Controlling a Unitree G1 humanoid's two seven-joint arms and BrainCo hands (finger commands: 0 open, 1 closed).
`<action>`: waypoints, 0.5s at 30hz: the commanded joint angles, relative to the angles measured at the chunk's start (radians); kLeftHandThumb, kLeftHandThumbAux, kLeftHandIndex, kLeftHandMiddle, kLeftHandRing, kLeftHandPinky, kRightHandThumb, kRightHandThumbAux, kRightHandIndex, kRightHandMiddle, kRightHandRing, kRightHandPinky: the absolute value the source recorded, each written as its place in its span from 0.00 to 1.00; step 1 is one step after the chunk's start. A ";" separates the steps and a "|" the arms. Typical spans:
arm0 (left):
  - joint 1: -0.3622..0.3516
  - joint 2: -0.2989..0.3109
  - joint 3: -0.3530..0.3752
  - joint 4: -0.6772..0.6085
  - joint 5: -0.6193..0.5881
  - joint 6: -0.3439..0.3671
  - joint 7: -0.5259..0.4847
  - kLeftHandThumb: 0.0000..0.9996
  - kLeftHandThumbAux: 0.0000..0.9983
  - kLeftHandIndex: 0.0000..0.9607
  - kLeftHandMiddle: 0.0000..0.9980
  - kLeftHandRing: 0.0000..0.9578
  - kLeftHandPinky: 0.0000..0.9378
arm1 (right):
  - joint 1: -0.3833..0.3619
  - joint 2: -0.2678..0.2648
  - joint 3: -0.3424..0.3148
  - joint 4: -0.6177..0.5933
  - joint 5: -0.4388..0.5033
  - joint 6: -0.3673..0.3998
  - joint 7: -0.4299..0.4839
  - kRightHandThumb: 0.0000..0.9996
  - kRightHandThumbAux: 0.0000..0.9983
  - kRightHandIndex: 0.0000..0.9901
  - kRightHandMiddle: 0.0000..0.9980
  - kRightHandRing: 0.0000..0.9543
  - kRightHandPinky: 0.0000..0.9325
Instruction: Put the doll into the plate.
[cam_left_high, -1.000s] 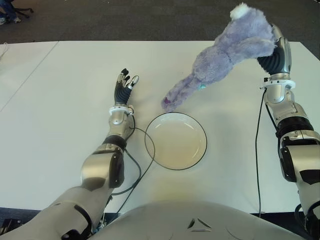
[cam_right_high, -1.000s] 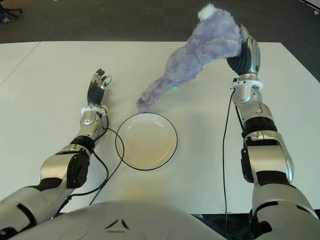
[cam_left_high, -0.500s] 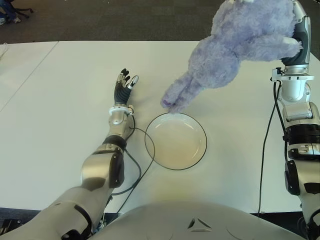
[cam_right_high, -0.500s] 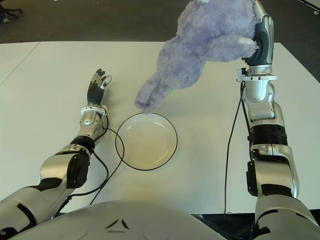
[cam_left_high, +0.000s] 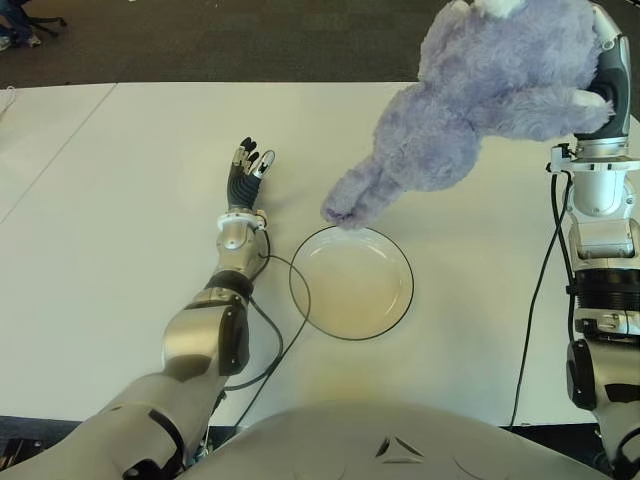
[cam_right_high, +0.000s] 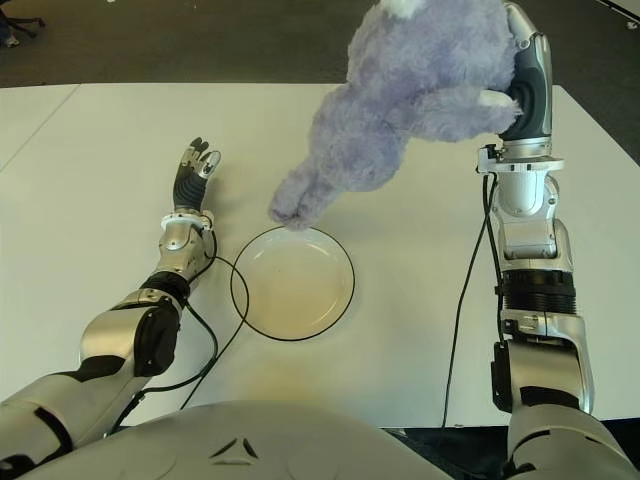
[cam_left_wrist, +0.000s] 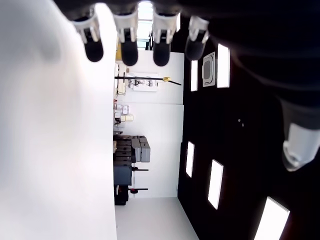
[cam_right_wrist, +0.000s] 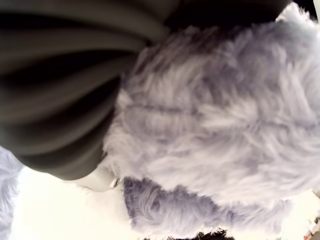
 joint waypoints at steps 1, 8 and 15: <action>0.191 -0.060 -0.002 0.132 0.002 0.133 0.000 0.00 0.48 0.04 0.09 0.09 0.07 | 0.025 0.034 -0.035 -0.055 0.066 0.017 0.040 0.68 0.73 0.44 0.84 0.88 0.88; 0.189 -0.065 0.003 0.132 -0.004 0.135 -0.003 0.00 0.48 0.04 0.09 0.08 0.06 | 0.019 0.049 -0.057 -0.058 0.104 -0.008 0.068 0.68 0.72 0.44 0.84 0.88 0.88; 0.189 -0.067 -0.002 0.133 0.002 0.138 0.007 0.00 0.50 0.05 0.10 0.10 0.07 | 0.112 0.162 -0.022 -0.261 0.083 -0.020 0.045 0.70 0.72 0.44 0.84 0.89 0.89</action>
